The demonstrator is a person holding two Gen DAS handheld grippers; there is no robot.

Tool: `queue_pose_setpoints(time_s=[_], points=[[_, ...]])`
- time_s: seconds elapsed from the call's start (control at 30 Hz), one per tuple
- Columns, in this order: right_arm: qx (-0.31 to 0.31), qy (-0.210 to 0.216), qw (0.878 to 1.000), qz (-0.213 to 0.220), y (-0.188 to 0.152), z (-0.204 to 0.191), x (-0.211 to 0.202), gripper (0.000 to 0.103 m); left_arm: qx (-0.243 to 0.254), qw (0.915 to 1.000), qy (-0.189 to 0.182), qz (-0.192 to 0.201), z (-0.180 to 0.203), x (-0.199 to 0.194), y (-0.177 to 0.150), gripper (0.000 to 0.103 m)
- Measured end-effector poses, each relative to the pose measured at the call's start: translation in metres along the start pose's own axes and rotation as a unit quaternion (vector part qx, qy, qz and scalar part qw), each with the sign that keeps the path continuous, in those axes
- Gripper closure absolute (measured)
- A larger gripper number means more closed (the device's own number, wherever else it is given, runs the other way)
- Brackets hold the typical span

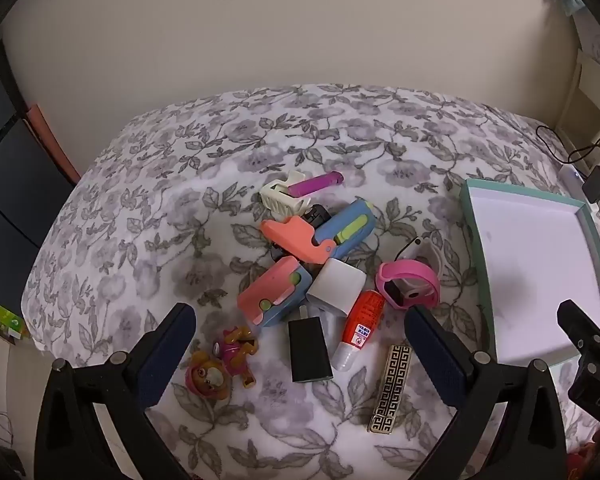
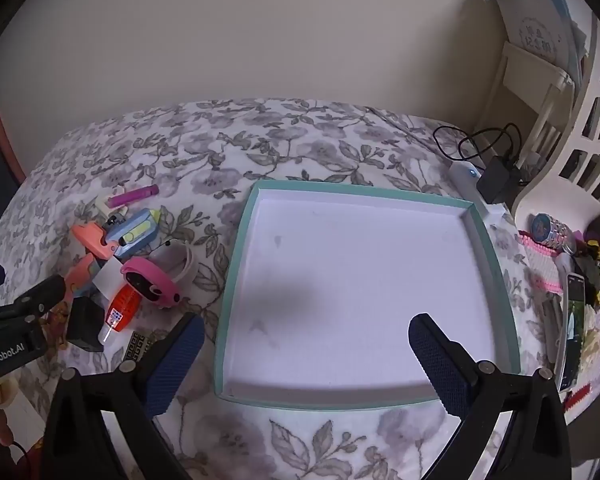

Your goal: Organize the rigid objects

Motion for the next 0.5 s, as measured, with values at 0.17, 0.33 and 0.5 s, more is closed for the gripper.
queue_pose_setpoints(time_s=[0.17,0.33,0.5], points=[[0.000,0.001,1.000,0.004,0.0014,-0.0017,-0.0016,0.000,-0.003,1.0000,0.004,-0.004,-0.0066,0.0024,-0.0003,0.000],[0.001,0.000,1.000,0.005,-0.0002,0.0026,-0.0001,0.000,0.001,0.9999,0.016,-0.006,-0.0017,0.0042,-0.0045,0.000],[0.001,-0.001,1.000,0.002,0.0000,0.0015,0.0002,0.000,-0.003,0.9998,0.016,-0.010,-0.0051,0.0036,-0.0043,0.000]])
Point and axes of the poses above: each gripper's, at about its wrist camera, not at the fingertips, and x roughly the way its jaws point, z to its right, y to its top, the point moved 9 cm from there along x, roughly the way its jaws point, and after that the axes turned 3 degrees about z, right-handed, at the moved point
